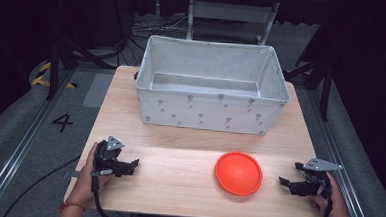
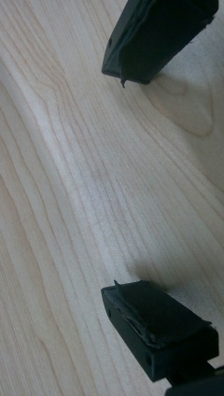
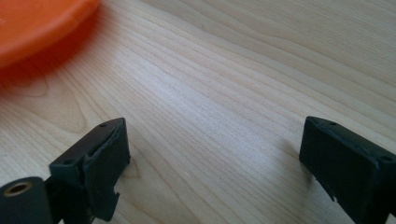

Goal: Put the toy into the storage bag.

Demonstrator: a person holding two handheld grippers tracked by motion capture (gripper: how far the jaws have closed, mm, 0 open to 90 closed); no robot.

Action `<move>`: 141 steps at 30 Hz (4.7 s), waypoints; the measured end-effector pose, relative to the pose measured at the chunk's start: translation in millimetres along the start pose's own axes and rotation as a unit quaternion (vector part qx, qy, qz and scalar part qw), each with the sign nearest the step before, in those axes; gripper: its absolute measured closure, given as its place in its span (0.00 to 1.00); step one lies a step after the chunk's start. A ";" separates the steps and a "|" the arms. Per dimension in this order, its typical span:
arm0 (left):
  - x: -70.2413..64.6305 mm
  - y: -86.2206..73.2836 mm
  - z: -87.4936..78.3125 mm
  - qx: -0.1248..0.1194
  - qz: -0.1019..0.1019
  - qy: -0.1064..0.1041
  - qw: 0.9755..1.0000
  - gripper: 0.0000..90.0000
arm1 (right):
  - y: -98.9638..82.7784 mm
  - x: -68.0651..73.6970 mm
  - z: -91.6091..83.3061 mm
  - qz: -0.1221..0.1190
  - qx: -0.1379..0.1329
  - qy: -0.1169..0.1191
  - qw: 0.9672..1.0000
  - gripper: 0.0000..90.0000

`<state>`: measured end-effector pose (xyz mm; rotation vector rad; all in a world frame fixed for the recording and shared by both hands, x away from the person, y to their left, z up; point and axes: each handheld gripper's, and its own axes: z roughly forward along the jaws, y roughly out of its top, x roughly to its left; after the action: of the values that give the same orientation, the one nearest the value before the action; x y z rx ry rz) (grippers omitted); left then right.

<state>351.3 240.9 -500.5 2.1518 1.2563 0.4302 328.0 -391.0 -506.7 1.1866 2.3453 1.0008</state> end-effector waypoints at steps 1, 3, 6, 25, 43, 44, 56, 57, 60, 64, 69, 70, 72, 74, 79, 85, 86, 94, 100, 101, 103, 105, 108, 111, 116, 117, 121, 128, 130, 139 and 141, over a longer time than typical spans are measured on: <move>0.8 0.4 -0.5 0.004 0.003 -0.004 1.000 0.00 | 0.0 0.0 0.0 0.000 0.000 0.000 1.000 0.09; 1.1 0.2 -0.7 0.004 0.004 -0.004 1.000 0.00 | -0.1 0.2 -0.1 0.000 0.000 -0.001 1.000 0.10; 0.7 -0.9 -0.5 -0.001 0.004 -0.004 1.000 0.00 | 0.0 -0.1 0.0 0.000 0.000 0.000 1.000 0.10; 5.8 -1.9 -1.8 0.001 0.030 -0.025 0.999 0.00 | 1.4 -3.5 -0.8 -0.018 0.013 0.017 1.000 0.08; 5.8 -2.0 -1.8 0.000 0.029 -0.025 0.999 0.00 | 51.1 22.3 5.7 -0.064 0.024 0.123 0.990 0.22; 5.8 -2.0 -1.8 0.000 0.029 -0.025 0.999 0.00 | 57.0 27.3 9.4 -0.069 0.023 0.128 0.989 0.22; 5.8 -2.0 -1.8 0.000 0.029 -0.025 0.999 0.00 | 91.5 58.0 55.6 -0.090 0.055 0.149 0.983 0.22; 5.8 -2.0 -1.8 0.001 0.029 -0.025 0.999 0.00 | 91.9 58.3 58.3 -0.087 0.058 0.150 0.983 0.22; 5.8 -2.0 -1.8 0.001 0.029 -0.025 0.999 0.00 | 91.5 59.1 66.3 -0.087 0.066 0.145 0.983 0.22; 5.9 -2.0 -1.8 0.000 0.029 -0.026 0.999 0.00 | 87.7 58.7 70.4 -0.078 0.068 0.156 0.982 0.19; 5.6 -2.1 -2.0 0.001 0.028 -0.025 0.999 0.01 | 85.5 60.7 68.3 -0.089 0.070 0.168 0.979 0.17; 5.6 -2.1 -2.0 0.000 0.028 -0.025 0.999 0.01 | 84.8 63.0 67.6 -0.098 0.071 0.167 0.979 0.17; 5.6 -2.1 -2.0 0.001 0.028 -0.025 0.999 0.01 | 82.4 70.6 66.5 -0.118 0.070 0.153 0.979 0.17; 5.6 -2.1 -2.0 0.000 0.028 -0.025 0.999 0.01 | 82.2 73.4 66.0 -0.117 0.072 0.148 0.979 0.17; 5.6 -2.2 -2.0 0.000 0.028 -0.025 0.999 0.01 | 84.1 73.4 65.1 -0.096 0.066 0.132 0.984 0.33; 5.9 -2.0 -1.9 0.000 0.029 -0.024 0.999 0.01 | 85.3 59.7 64.7 -0.055 0.054 0.141 0.987 0.64; 5.9 -2.0 -1.8 0.000 0.029 -0.025 0.999 0.01 | 85.6 58.2 64.6 -0.050 0.053 0.145 0.987 0.67; 5.8 -2.1 -1.8 0.000 0.029 -0.025 0.999 0.01 | 94.5 50.1 56.8 -0.038 0.046 0.165 0.984 0.82; 5.7 -2.1 -2.3 0.002 0.028 -0.025 0.999 0.01 | 105.5 53.0 40.2 -0.054 0.026 0.178 0.982 0.89; 5.8 -2.2 -2.2 0.001 0.029 -0.026 0.999 0.01 | 108.3 54.4 35.9 -0.061 0.022 0.178 0.982 0.90; 5.8 -2.2 -2.4 0.002 0.028 -0.028 0.999 0.01 | 114.4 57.8 27.1 -0.078 0.016 0.176 0.981 0.91; 5.8 -2.2 -2.2 0.001 0.028 -0.026 0.999 0.01 | 120.5 62.6 18.1 -0.097 0.014 0.173 0.980 0.91; 6.0 -2.1 -2.4 0.002 0.029 -0.028 0.999 0.01 | 131.8 70.9 6.7 -0.137 0.022 0.153 0.978 0.91; 5.8 -2.2 -2.5 0.002 0.028 -0.028 0.999 0.01 | 143.6 79.5 -3.9 -0.167 0.029 0.136 0.976 0.91; 5.3 -2.6 -2.5 0.000 0.025 -0.026 0.999 0.01 | 161.5 92.3 -20.6 -0.213 0.036 0.116 0.969 0.92; 5.4 -2.6 -2.5 0.000 0.026 -0.026 0.999 0.01 | 165.3 94.5 -24.8 -0.220 0.035 0.112 0.968 0.92; 5.4 -2.7 -2.2 -0.001 0.026 -0.026 0.999 0.01 | 175.5 100.0 -36.5 -0.246 0.041 0.104 0.963 0.92; 5.6 -2.4 -2.8 0.003 0.026 -0.027 0.999 0.01 | 185.1 101.2 -52.1 -0.264 0.044 0.094 0.959 0.92; 5.4 -2.6 -2.5 0.000 0.026 -0.026 0.999 0.01 | 187.3 98.9 -60.0 -0.265 0.042 0.093 0.959 0.92; 5.6 -2.7 -2.4 -0.002 0.028 -0.024 0.999 0.01 | 200.7 85.6 -92.9 -0.266 0.020 0.075 0.961 0.92; 5.7 -2.8 -2.4 -0.002 0.028 -0.024 0.999 0.01 | 204.6 83.1 -99.8 -0.264 0.015 0.073 0.962 0.92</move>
<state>350.9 247.6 -500.7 2.1842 1.1711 0.4023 338.6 -285.4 -288.9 0.4509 2.5889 0.8820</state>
